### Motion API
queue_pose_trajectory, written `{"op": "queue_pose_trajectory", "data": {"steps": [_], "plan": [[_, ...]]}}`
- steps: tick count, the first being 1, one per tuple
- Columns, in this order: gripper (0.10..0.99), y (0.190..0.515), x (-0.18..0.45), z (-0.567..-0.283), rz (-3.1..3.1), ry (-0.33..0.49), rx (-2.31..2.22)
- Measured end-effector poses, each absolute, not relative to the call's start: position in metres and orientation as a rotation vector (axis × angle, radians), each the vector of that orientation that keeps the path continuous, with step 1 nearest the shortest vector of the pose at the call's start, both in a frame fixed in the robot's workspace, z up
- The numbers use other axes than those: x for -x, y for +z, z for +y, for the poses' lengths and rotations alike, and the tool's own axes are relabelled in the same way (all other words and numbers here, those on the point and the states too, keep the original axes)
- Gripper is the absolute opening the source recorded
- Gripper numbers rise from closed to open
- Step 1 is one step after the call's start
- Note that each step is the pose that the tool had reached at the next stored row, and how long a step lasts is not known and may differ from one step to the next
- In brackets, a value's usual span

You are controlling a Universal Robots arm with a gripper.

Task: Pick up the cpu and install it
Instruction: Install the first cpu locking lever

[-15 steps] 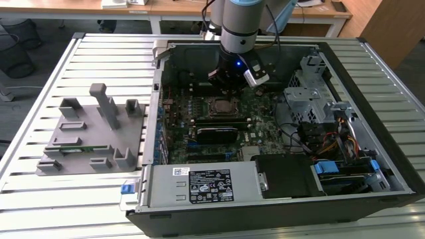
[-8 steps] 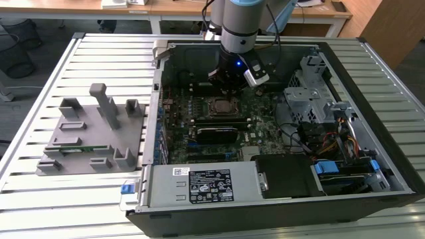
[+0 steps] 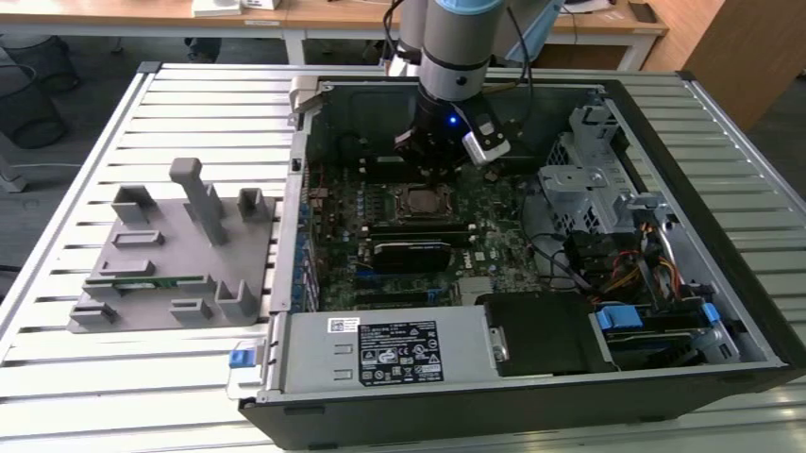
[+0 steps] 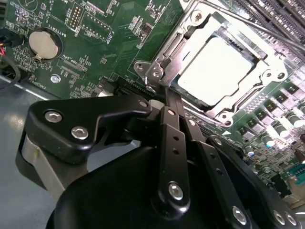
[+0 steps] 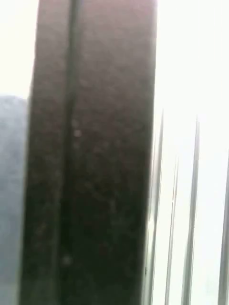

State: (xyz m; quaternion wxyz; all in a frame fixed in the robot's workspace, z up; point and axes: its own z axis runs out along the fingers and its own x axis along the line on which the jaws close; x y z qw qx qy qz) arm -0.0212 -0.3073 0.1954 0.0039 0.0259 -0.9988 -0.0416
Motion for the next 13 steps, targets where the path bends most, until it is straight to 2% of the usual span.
{"op": "queue_pose_trajectory", "data": {"steps": [13], "plan": [[0.106,0.209,0.021,-0.309,-3.130,-0.141,-0.083]]}}
